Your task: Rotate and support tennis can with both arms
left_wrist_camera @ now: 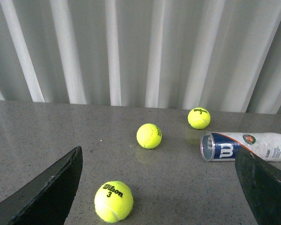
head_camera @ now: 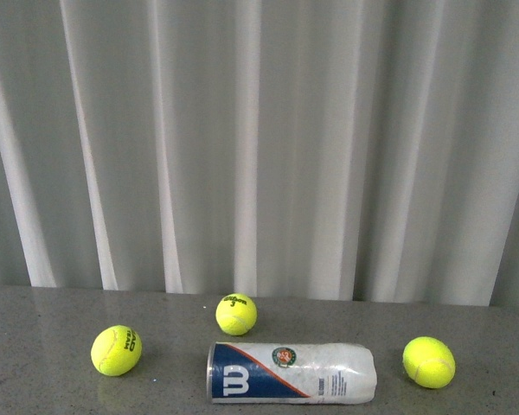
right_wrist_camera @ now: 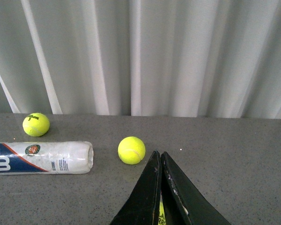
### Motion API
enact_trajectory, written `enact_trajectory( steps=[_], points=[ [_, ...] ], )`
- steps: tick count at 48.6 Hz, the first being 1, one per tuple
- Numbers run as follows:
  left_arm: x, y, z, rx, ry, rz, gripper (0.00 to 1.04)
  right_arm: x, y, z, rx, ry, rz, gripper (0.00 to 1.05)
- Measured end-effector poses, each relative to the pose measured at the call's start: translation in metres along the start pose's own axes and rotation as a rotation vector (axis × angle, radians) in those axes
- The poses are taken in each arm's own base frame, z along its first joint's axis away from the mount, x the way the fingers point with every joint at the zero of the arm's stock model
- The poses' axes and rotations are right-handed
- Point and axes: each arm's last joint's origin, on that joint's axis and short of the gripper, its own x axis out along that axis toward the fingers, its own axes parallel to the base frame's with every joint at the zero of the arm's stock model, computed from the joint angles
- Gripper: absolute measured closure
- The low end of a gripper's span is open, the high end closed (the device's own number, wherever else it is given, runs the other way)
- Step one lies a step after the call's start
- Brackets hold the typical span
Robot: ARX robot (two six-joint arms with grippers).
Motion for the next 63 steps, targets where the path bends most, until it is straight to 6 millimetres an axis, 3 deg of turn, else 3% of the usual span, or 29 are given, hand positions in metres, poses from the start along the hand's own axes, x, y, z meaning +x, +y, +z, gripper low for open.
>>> enact_trajectory(
  steps=[8,63],
  points=[
    [0.000,0.000,0.000,0.000,0.000,0.000,0.07,-0.010,0.000,-0.011,0.000,0.003,0.000,1.01],
    [0.000,0.000,0.000,0.000,0.000,0.000,0.07,-0.046,0.000,-0.011,0.000,-0.007,0.002,1.01]
  ],
)
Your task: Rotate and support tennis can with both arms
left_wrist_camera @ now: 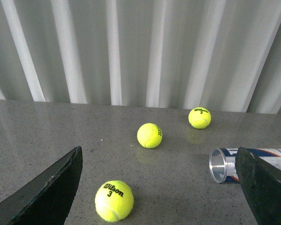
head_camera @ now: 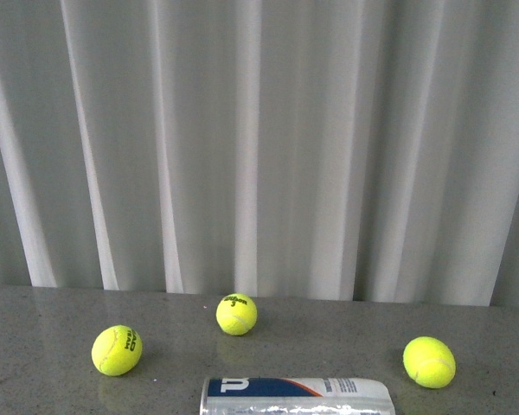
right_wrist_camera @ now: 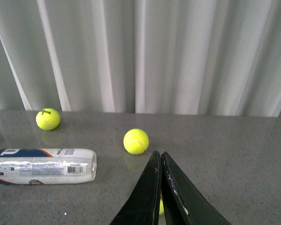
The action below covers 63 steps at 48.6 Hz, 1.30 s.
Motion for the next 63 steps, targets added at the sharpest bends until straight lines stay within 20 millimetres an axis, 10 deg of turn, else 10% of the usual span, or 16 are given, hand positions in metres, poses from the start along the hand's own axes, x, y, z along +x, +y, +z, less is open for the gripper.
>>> enact_trajectory(
  steps=[19,45,63],
  points=[
    [0.0000,0.0000,0.0000,0.000,0.000,0.000,0.07,-0.0006,0.0000,0.0003,-0.001,-0.005,0.000,1.00],
    [0.0000,0.0000,0.0000,0.000,0.000,0.000,0.07,-0.0007,0.0000,0.0004,0.000,-0.006,0.000,0.05],
    [0.0000,0.0000,0.0000,0.000,0.000,0.000,0.07,-0.0007,0.0000,0.0004,0.000,-0.006,0.000,0.07]
  ],
)
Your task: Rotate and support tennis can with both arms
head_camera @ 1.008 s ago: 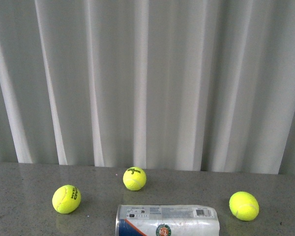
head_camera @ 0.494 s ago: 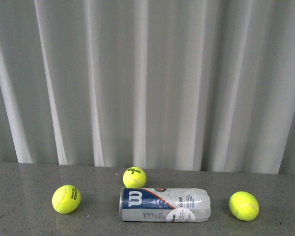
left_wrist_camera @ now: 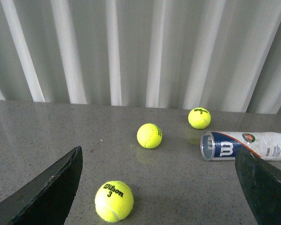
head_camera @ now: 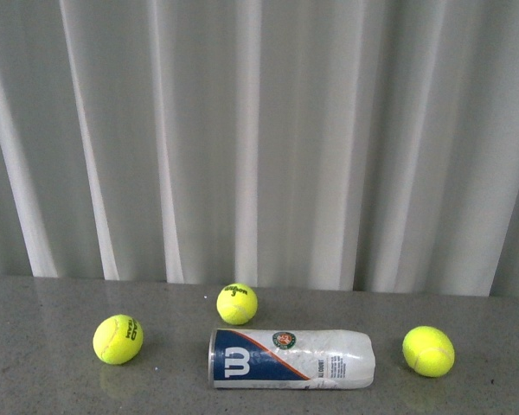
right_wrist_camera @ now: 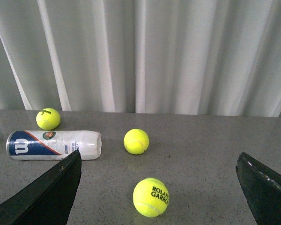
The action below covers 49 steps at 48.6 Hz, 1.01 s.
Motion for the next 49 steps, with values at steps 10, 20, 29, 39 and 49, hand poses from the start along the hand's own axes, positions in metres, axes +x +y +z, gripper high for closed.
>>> enact_trajectory(
  steps=[10,20,29,39,49],
  points=[
    [0.002,0.000,-0.002,-0.080,0.102,0.005,0.07,0.000,0.000,0.000,0.000,0.000,0.000,0.07],
    [0.073,0.014,0.008,-0.409,0.284,-0.167,0.07,0.000,0.000,0.000,0.000,0.001,0.000,0.07],
    [0.163,0.016,-0.008,-0.522,0.443,-0.375,0.07,0.000,0.000,0.000,0.000,0.000,0.000,0.07],
    [0.215,-0.002,-0.040,-0.609,0.553,-0.531,0.07,0.000,0.000,0.000,0.000,0.000,0.000,0.07],
    [0.250,-0.022,-0.067,-0.640,0.599,-0.589,0.07,0.000,0.000,0.000,0.000,0.000,0.000,0.07]
  ],
)
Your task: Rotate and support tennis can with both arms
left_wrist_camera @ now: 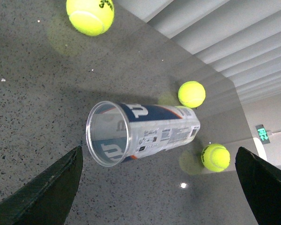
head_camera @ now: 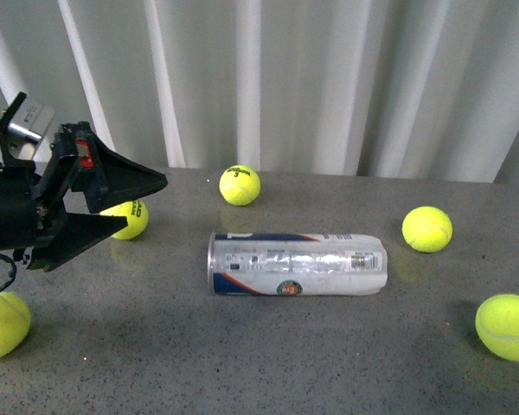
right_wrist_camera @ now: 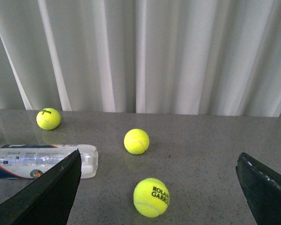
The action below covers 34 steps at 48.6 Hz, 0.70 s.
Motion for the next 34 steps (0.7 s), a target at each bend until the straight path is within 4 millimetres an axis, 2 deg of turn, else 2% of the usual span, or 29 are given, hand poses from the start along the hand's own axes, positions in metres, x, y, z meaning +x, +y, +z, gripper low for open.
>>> enact_trajectory(
  steps=[4,11,21,34],
  points=[
    [0.019,0.012,-0.002,-0.009,0.035,0.031,0.07,0.000,0.000,0.000,0.000,0.000,0.000,0.07],
    [0.041,0.024,-0.002,-0.014,0.063,0.046,0.07,0.000,0.000,0.000,0.000,0.000,0.000,0.07],
    [0.069,0.028,0.008,0.011,0.071,0.037,0.07,0.000,0.000,0.000,0.000,0.000,0.000,0.07],
    [0.092,0.032,0.008,0.022,0.093,0.032,0.07,0.000,0.000,0.000,0.000,0.000,0.000,0.07]
  ],
)
